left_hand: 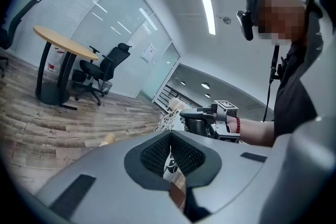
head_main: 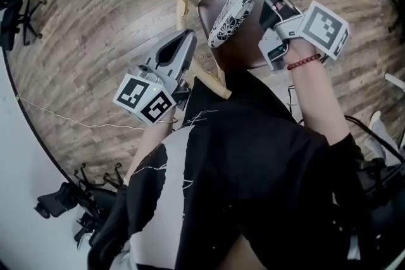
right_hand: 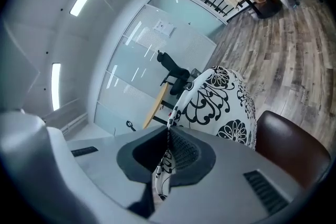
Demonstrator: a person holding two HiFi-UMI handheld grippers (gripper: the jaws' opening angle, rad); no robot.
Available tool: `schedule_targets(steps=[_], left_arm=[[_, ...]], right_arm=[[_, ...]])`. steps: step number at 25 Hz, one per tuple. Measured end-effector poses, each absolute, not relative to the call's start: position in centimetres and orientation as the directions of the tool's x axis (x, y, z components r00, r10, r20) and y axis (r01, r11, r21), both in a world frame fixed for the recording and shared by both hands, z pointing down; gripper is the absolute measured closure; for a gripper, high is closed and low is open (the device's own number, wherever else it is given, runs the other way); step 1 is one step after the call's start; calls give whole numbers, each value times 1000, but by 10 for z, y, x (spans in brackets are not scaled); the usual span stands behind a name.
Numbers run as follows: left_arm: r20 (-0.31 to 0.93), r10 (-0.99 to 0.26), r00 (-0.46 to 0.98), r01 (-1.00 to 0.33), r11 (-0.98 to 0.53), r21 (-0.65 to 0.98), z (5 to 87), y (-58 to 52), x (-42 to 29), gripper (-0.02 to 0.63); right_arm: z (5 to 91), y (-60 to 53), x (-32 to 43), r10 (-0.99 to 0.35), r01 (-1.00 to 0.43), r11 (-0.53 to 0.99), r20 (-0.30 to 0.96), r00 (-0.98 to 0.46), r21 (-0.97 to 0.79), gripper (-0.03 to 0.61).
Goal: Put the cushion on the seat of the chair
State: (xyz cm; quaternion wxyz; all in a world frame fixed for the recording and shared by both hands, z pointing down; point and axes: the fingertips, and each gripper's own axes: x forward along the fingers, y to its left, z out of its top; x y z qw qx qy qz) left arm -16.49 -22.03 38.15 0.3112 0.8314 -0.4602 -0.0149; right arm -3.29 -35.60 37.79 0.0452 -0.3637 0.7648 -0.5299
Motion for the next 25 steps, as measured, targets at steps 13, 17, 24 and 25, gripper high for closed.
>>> schedule_targets(steps=[13, 17, 24, 25], left_arm=[[284, -806, 518, -784, -316, 534, 382, -215, -171, 600], [285, -805, 520, -782, -315, 539, 383, -218, -173, 600], [277, -795, 540, -769, -333, 545, 383, -219, -170, 600], [275, -793, 544, -767, -336, 547, 383, -219, -168, 600]], right_arm=[[393, -359, -46, -560, -506, 164, 342, -755, -847, 558], [402, -358, -44, -559, -509, 152, 351, -751, -847, 558], [410, -348, -38, -566, -512, 122, 364, -740, -850, 558], [411, -347, -36, -566, -516, 119, 369, -737, -848, 558]])
